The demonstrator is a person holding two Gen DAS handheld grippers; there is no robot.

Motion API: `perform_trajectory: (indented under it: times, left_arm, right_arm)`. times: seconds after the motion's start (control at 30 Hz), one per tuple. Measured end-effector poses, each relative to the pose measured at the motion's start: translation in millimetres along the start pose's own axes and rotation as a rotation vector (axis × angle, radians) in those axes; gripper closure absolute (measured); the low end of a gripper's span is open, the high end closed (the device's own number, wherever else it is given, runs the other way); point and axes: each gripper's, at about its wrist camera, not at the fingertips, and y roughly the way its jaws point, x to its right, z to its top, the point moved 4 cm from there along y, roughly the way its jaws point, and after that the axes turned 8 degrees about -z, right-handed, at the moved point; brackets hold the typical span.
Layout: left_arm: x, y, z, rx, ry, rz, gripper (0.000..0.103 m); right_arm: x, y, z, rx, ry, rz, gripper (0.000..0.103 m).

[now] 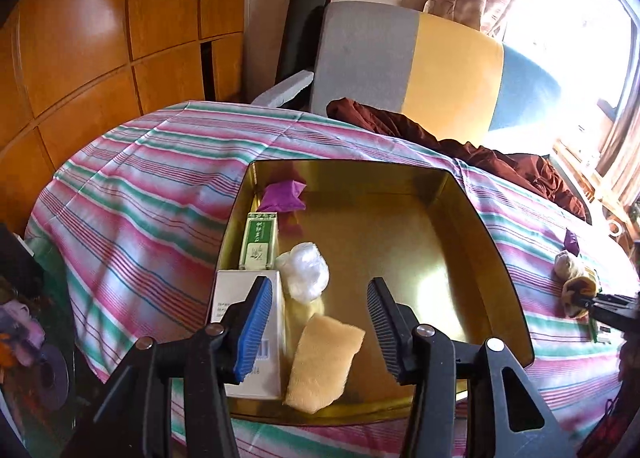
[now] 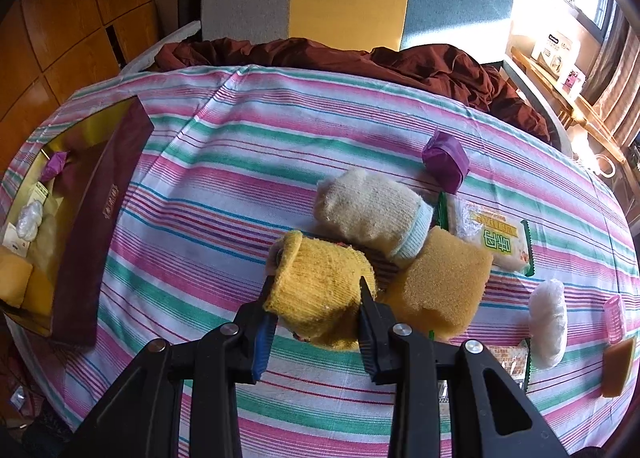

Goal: Organize objects
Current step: 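Carry the yellow glove into the gold tray and open the right tool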

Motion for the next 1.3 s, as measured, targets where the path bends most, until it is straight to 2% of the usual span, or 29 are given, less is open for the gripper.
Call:
perform_trajectory:
  times: [0.13, 0.4, 0.67, 0.8, 1.07, 1.17, 1.3]
  left_arm:
    - [-12, -2, -4, 0.000, -0.034, 0.004, 0.052]
    - [-36, -11, -11, 0.020, -0.069, 0.040, 0.050]
    - [-58, -14, -21, 0.013, -0.101, 0.044, 0.049]
    - [-67, -15, -24, 0.014, -0.121, 0.045, 0.047]
    - [-85, -13, -29, 0.004, -0.153, 0.053, 0.047]
    - [-88, -11, -32, -0.005, -0.161, 0.055, 0.047]
    - [-91, -10, -35, -0.018, -0.165, 0.056, 0.044]
  right_arm:
    - [-28, -18, 12, 0.041, -0.007, 0.070, 0.068]
    - [-118, -54, 48, 0.114, -0.089, 0.253, 0.068]
    - [-223, -35, 66, 0.032, -0.166, 0.389, 0.068]
    - [-262, -15, 73, -0.017, -0.181, 0.403, 0.068]
    - [-313, 9, 86, -0.070, -0.188, 0.410, 0.068]
    - [-330, 16, 91, -0.082, -0.175, 0.416, 0.065]
    - [-350, 19, 97, -0.113, -0.130, 0.527, 0.046]
